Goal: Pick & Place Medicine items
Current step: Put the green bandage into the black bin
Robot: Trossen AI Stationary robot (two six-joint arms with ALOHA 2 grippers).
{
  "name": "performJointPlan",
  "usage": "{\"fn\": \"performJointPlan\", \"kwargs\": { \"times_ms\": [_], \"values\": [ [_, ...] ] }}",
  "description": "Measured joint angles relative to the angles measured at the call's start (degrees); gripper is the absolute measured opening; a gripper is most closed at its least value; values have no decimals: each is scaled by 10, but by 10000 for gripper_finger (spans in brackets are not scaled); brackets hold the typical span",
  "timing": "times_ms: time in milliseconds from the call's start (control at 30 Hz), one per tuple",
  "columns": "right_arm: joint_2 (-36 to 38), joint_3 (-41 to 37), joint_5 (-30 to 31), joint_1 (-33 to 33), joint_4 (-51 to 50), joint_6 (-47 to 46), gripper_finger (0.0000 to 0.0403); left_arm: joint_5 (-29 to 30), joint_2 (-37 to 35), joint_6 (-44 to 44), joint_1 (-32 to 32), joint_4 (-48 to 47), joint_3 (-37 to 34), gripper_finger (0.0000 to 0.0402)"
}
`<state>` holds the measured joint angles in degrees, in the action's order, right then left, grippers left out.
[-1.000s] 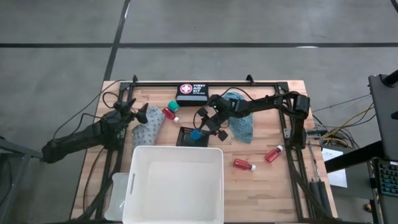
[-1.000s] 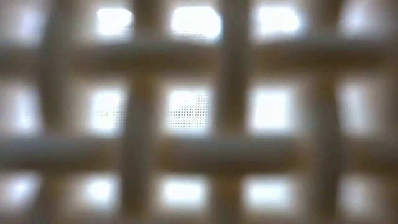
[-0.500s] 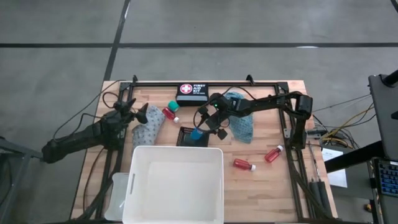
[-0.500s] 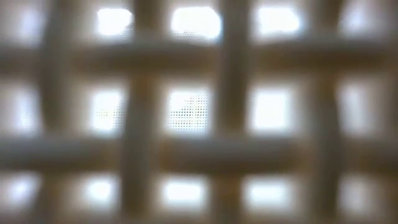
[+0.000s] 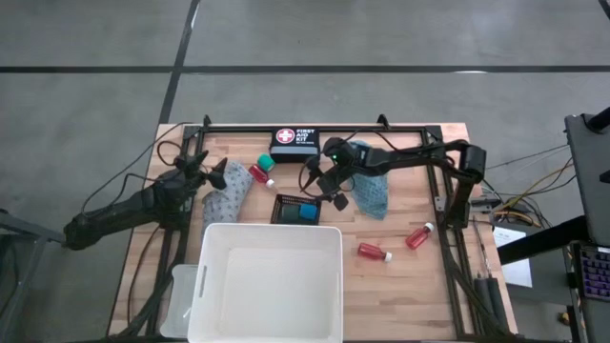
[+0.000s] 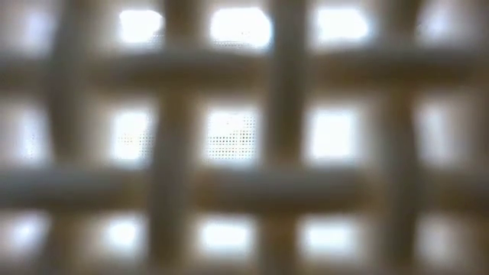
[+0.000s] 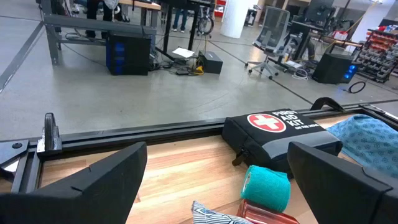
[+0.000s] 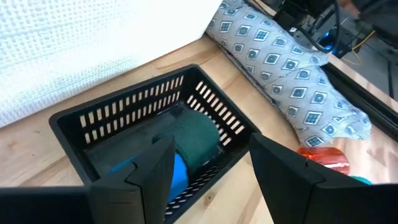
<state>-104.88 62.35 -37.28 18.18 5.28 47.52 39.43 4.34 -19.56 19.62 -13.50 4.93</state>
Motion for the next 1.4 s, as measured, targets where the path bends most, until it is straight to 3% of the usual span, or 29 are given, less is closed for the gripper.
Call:
{"fn": "performJointPlan", "kwargs": {
  "times_ms": [767,1100,1400],
  "values": [
    [52,-1,0,32,-11,-8,205,0,0,0,0,0,0,393],
    [122,-3,-4,62,-195,119,205,0,0,0,0,0,0,393],
    [161,-5,-3,88,-283,131,187,0,0,0,0,0,0,393]
  ]
}}
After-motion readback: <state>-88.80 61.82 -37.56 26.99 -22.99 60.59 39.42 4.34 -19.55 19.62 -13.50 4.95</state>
